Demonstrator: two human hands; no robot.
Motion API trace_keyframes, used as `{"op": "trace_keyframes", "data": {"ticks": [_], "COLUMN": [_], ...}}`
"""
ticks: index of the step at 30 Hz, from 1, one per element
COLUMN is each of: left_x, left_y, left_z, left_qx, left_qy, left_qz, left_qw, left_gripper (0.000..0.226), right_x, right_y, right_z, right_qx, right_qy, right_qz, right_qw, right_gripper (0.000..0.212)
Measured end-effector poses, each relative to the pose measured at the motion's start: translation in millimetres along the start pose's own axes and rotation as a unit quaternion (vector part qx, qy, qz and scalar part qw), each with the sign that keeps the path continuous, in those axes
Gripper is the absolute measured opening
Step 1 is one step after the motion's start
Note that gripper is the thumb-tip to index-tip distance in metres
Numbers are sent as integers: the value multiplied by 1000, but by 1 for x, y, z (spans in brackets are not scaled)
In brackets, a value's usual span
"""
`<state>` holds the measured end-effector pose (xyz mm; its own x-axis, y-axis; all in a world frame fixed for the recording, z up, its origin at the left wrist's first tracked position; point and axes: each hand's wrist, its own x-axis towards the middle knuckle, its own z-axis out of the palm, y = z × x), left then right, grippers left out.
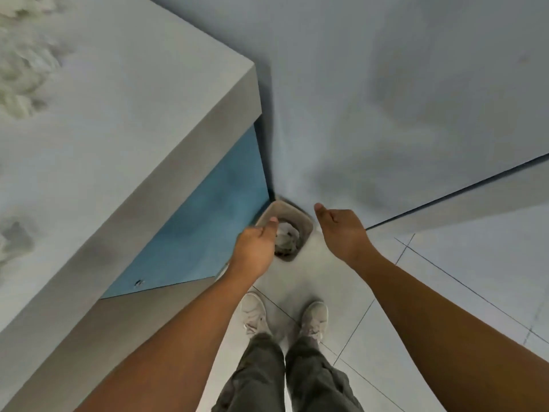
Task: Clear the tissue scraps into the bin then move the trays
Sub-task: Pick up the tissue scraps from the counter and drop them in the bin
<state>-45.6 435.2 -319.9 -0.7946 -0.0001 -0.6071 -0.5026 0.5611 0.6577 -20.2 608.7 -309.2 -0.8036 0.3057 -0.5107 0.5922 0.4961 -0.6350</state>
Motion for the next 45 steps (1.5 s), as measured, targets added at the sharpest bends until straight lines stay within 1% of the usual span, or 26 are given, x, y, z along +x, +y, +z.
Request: {"op": "trace_keyframes", "data": {"ticks": [5, 8, 9, 12, 13, 16, 17, 19, 21, 23, 25, 27, 29, 31, 35, 39, 41, 43, 45], "left_x": [78, 123, 138, 174, 186, 220, 229, 243, 251, 255, 258, 254, 252, 252, 250, 250, 247, 240, 228], "left_y": [-59, -99, -111, -140, -148, -170, -176, -185, -190, -191, -196, -198, -204, -211, -214, -214, -209, -199, -187], "left_z": [50, 82, 92, 123, 133, 156, 162, 171, 176, 179, 178, 172, 166, 157, 140, 130, 124, 118, 111], "left_qx": [66, 100, 104, 94, 100, 143, 151, 160, 172, 184, 175, 152, 141, 139, 141, 152, 143, 142, 139], "left_qy": [-13, -50, -64, -111, -123, -144, -146, -145, -152, -142, -124, -120, -116, -113, -99, -78, -75, -71, -67], "left_qz": [-11, -23, -29, -41, -43, -18, -18, -10, 10, 20, -2, -14, -12, 7, 29, 48, 45, 47, 51], "left_qw": [998, 993, 992, 989, 986, 979, 978, 976, 973, 972, 977, 981, 983, 984, 985, 984, 986, 986, 987], "left_gripper": [64, 64, 58, 30, 24, 35, 34, 39, 42, 49, 59, 63, 62, 58, 48, 47, 48, 49, 49], "right_x": [56, 83, 91, 112, 120, 140, 144, 151, 153, 155, 157, 160, 166, 179, 212, 222, 217, 204, 185], "right_y": [73, 117, 131, 168, 181, 213, 221, 232, 239, 244, 245, 240, 231, 219, 200, 201, 202, 200, 196], "right_z": [61, 99, 111, 144, 155, 180, 186, 192, 195, 198, 199, 201, 205, 211, 230, 234, 228, 219, 207], "right_qx": [-16, -10, -5, 41, 73, 185, 199, 177, 128, 121, 114, 123, 129, 112, 100, 76, 43, 7, -4], "right_qy": [-1, -4, -5, -5, -3, 5, 4, -1, -3, -2, 2, 8, 13, 7, -28, -66, -68, -79, -76], "right_qz": [41, 56, 61, 84, 96, 137, 145, 142, 124, 121, 120, 114, 96, 77, 61, 60, 42, 33, 46], "right_qw": [999, 998, 998, 996, 993, 973, 969, 974, 984, 985, 986, 986, 987, 991, 993, 993, 996, 996, 996], "right_gripper": [58, 59, 60, 59, 57, 42, 35, 25, 25, 24, 22, 20, 20, 24, 26, 44, 43, 37, 36]}}
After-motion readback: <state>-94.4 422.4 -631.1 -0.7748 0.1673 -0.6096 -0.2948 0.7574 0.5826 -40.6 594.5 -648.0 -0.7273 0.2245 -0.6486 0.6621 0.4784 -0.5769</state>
